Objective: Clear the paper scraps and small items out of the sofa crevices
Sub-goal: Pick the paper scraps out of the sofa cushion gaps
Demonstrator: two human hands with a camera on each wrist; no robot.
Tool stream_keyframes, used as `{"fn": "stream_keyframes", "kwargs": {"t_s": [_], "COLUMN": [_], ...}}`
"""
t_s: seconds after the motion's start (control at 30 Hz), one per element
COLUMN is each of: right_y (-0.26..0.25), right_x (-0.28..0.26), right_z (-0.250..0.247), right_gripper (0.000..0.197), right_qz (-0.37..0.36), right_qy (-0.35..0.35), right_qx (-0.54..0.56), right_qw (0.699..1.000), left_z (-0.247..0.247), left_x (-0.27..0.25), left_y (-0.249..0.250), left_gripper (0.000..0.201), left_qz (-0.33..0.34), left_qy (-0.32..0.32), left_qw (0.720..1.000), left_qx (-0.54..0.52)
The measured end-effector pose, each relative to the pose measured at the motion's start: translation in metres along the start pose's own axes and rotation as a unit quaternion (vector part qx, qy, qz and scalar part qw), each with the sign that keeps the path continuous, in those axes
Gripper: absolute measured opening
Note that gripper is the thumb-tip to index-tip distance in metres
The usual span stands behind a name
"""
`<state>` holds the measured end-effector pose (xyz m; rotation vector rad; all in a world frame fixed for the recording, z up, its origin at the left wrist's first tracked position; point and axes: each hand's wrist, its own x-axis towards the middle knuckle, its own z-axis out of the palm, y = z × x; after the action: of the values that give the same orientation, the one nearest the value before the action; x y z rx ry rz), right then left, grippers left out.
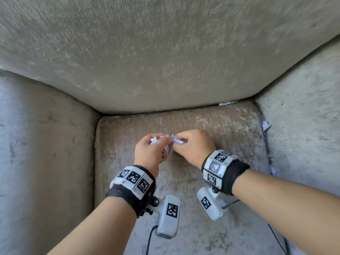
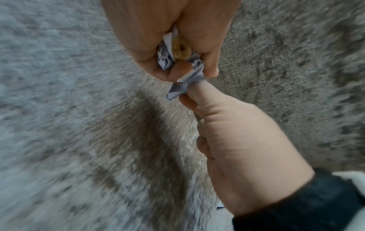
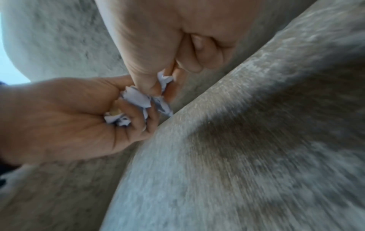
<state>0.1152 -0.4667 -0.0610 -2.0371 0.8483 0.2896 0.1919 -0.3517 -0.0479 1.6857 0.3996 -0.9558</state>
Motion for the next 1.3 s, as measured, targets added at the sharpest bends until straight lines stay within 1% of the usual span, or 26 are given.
{"fn": "stream_keyframes", "kwargs": {"t_s": [0.07, 0.17, 0.3, 0.37, 0.43, 0.47, 0.6, 0.7, 0.77, 0.8, 0.9, 0.97, 1.0, 1.07, 1.13, 1.17, 1.23, 1.3], "right_y": [0.000, 0.002, 0.003, 0.004, 0.003, 0.003, -0.002, -0.008, -0.011, -0.014, -0.018, -0.011, -0.004, 0.016, 0.040, 0.052, 0.066, 0.075], "right_x": [-0.013, -0.023, -0.035, -0.041, -0.046, -0.047, -0.047, -0.047, -0.047, -0.047, -0.049, -0.049, -0.047, -0.039, -0.027, -0.019, -0.004, 0.013], "right_z": [-0.005, -0.015, -0.022, -0.020, -0.017, -0.016, -0.020, -0.022, -0.022, -0.023, -0.023, -0.023, -0.025, -0.031, -0.041, -0.046, -0.058, -0.070], "right_gripper": [0.027, 0.025, 0.020, 0.029, 0.041, 0.041, 0.031, 0.018, 0.018, 0.019, 0.018, 0.022, 0.025, 0.028, 0.024, 0.028, 0.046, 0.061], "right_qz": [-0.014, -0.027, -0.071, -0.093, -0.109, -0.109, -0.074, -0.038, -0.029, -0.028, -0.018, -0.003, 0.013, 0.067, 0.137, 0.168, 0.212, 0.238], "right_qy": [-0.003, -0.006, -0.047, -0.070, -0.075, -0.073, -0.047, -0.001, 0.022, 0.023, -0.006, -0.004, 0.008, 0.047, 0.083, 0.093, 0.116, 0.145], "right_qx": [-0.018, -0.012, -0.028, -0.008, 0.000, 0.001, 0.031, 0.072, 0.082, 0.076, 0.072, 0.084, 0.089, 0.095, 0.064, 0.043, 0.019, 0.004], "right_qw": [1.000, 1.000, 0.996, 0.993, 0.991, 0.991, 0.996, 0.997, 0.996, 0.997, 0.997, 0.996, 0.996, 0.992, 0.985, 0.980, 0.970, 0.961], "left_z": [0.007, 0.017, 0.021, 0.017, 0.012, 0.010, 0.005, 0.001, -0.001, -0.002, -0.003, -0.001, 0.001, 0.003, 0.007, 0.010, 0.015, 0.019], "left_x": [-0.007, -0.020, -0.035, -0.041, -0.044, -0.045, -0.051, -0.052, -0.053, -0.053, -0.051, -0.048, -0.046, -0.040, -0.035, -0.033, -0.029, -0.025], "left_y": [-0.003, -0.008, -0.011, -0.010, -0.009, -0.009, -0.003, 0.004, 0.011, 0.015, 0.021, 0.025, 0.026, 0.026, 0.022, 0.018, 0.010, 0.004], "left_gripper": [0.006, 0.008, 0.011, 0.013, 0.014, 0.014, 0.011, 0.010, 0.013, 0.015, 0.018, 0.020, 0.021, 0.022, 0.023, 0.023, 0.022, 0.024], "left_qz": [0.008, 0.014, 0.018, 0.005, -0.009, -0.017, -0.036, -0.032, -0.028, -0.028, -0.022, -0.016, -0.013, -0.010, -0.011, -0.014, -0.021, -0.030], "left_qy": [0.008, -0.001, -0.017, -0.027, -0.038, -0.043, -0.068, -0.062, -0.061, -0.062, -0.071, -0.071, -0.070, -0.070, -0.077, -0.082, -0.090, -0.090], "left_qw": [1.000, 1.000, 1.000, 1.000, 0.999, 0.999, 0.995, 0.995, 0.995, 0.995, 0.996, 0.996, 0.996, 0.997, 0.997, 0.996, 0.996, 0.995], "left_qx": [0.007, 0.011, 0.000, -0.013, -0.019, -0.025, -0.068, -0.074, -0.072, -0.070, -0.055, -0.048, -0.047, -0.042, -0.029, -0.023, -0.015, -0.006]}}
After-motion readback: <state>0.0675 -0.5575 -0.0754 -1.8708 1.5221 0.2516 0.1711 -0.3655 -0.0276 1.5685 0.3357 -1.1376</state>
